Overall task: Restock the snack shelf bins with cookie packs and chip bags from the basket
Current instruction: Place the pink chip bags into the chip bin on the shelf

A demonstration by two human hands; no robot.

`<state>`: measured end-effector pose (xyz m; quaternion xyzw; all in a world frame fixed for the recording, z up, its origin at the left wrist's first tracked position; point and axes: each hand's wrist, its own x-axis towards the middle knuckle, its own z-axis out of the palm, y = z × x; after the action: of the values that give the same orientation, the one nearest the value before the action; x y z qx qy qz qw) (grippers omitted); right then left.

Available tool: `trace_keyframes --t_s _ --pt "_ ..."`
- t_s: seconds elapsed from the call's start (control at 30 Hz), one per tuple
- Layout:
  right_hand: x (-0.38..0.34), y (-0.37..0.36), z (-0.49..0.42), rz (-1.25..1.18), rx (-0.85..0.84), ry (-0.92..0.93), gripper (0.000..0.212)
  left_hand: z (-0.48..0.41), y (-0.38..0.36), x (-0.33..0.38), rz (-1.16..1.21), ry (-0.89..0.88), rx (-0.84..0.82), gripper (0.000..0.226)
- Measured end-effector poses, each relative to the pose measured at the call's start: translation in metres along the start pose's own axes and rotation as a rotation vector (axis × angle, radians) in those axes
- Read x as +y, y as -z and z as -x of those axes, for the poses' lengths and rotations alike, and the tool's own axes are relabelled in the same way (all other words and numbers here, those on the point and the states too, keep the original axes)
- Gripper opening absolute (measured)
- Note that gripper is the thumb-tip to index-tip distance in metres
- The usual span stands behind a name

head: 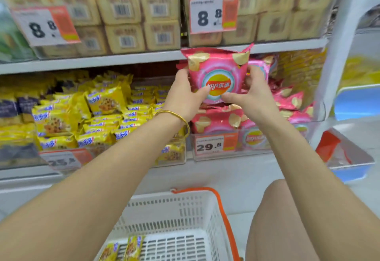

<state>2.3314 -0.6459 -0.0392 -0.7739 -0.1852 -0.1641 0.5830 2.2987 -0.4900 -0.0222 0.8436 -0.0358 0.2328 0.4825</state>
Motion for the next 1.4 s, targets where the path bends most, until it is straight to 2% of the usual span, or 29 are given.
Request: trace_keyframes --t_s 0.1,0.17,0.27,0.4,0.47,0.53,0.6,0.7,0.8,0.87,0.9,1.03,1.13,1.2,1.3,1.33,1.4 --pt "0.017 -0.001 -0.016 0.217 -0.063 -0.019 0.062 -0.012 -0.013 -0.011 -0.097 0.072 0.017 0.042" --pt "0.024 -0.002 -0.02 0.35 -0.124 -0.042 0.059 -0.016 -0.018 -0.021 -0.278 0.165 0.021 0.045" --pt "0.026 -0.002 -0.027 0.345 -0.172 -0.048 0.083 -0.021 -0.02 -0.024 -0.498 0.214 0.046 0.051" --pt "0.02 -0.002 -0.031 0.442 -0.228 -0.099 0.065 -0.026 -0.02 -0.021 -0.632 0.263 -0.031 0.054" --pt "0.02 -0.003 -0.028 0.454 -0.209 -0.131 0.072 -0.022 -0.02 -0.022 -0.643 0.289 -0.062 0.055" --pt "0.021 -0.002 -0.021 0.445 -0.109 -0.12 0.084 -0.016 -0.017 -0.024 -0.622 0.261 -0.019 0.054" --pt "0.019 -0.002 -0.011 0.453 -0.015 -0.074 0.083 -0.008 -0.014 -0.026 -0.566 0.2 0.05 0.052" --pt "0.012 -0.006 0.017 0.469 0.115 0.053 0.066 0.008 -0.009 -0.03 -0.472 0.084 0.16 0.048" --pt "0.006 -0.022 0.06 0.328 0.182 0.185 0.04 0.045 0.0 -0.033 -0.35 -0.143 0.235 0.042" --pt "0.016 -0.043 0.09 0.315 0.013 0.132 0.029 0.086 0.007 -0.048 -0.321 -0.193 0.15 0.038" --pt "0.027 -0.057 0.103 0.366 -0.159 0.063 0.026 0.107 0.01 -0.063 -0.332 -0.158 0.078 0.034" --pt "0.1 -0.124 0.153 0.716 -1.061 -0.131 0.038 0.182 0.024 -0.141 -0.369 0.252 -0.235 0.024" --pt "0.158 -0.165 0.208 0.799 -1.592 -0.221 0.063 0.201 0.034 -0.181 -0.427 0.486 -0.417 0.027" --pt "0.188 -0.181 0.245 0.89 -1.775 -0.135 0.083 0.204 0.038 -0.194 -0.441 0.534 -0.468 0.024" --pt "0.222 -0.188 0.286 0.972 -1.881 -0.076 0.102 0.206 0.036 -0.205 -0.428 0.565 -0.48 0.021" --pt "0.228 -0.188 0.295 0.991 -1.887 -0.059 0.098 0.206 0.035 -0.207 -0.422 0.569 -0.483 0.021" --pt "0.231 -0.188 0.307 1.002 -1.854 -0.018 0.074 0.207 0.032 -0.21 -0.42 0.562 -0.506 0.022"
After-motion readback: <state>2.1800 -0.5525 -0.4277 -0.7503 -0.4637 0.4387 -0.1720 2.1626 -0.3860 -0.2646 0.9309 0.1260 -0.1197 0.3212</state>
